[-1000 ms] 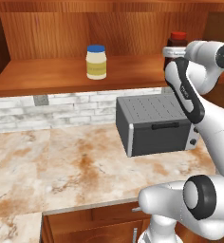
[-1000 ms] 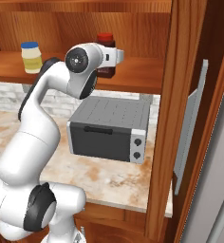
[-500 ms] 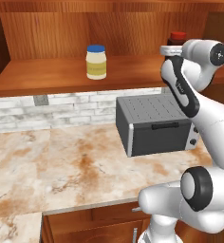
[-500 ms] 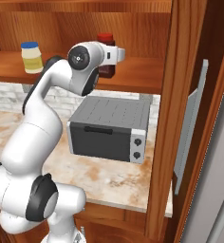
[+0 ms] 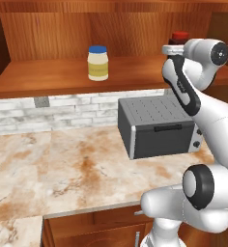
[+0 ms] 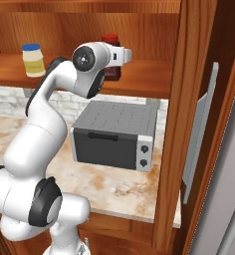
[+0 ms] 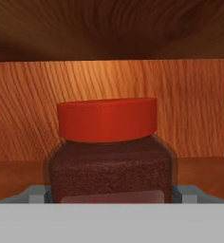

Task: Collect the paprika, mayonnaise, and shaker from the cabinet and place them next to the stove.

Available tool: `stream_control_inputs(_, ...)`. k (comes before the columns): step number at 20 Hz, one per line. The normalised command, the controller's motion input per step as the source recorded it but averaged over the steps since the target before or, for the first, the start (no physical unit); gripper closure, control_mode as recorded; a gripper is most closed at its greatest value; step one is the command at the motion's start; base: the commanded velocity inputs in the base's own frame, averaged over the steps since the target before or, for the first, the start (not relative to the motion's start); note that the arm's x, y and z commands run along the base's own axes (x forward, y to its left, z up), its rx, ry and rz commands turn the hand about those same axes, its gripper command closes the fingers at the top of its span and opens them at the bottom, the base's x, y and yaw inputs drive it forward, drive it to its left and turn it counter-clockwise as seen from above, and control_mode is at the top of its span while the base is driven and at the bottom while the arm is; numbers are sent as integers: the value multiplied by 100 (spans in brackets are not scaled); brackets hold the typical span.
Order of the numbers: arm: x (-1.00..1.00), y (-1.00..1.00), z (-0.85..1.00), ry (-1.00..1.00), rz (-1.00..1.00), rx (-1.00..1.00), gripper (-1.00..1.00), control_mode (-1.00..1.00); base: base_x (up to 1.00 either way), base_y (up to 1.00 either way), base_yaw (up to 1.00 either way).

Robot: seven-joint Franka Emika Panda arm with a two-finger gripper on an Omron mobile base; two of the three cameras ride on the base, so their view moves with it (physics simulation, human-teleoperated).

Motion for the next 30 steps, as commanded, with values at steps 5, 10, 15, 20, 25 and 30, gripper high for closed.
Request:
stream_control_inputs(5,1,0,0,0,0,0,100,-100,0,0,0)
stream_control_inputs(10,-4,0,0,-6,0,0,100,-100,0,0,0)
stream_control_inputs(15,-64,-8,0,-20,3,6,100,-100,0,0,0)
stream_control_inputs(20,-93,15,11,-3,3,0,100,-100,0,0,0)
stream_control_inputs(25,-80,41,38,11,0,-4,100,-100,0,0,0)
stream_control_inputs(30,-95,28,6,8,2,-4,100,-100,0,0,0)
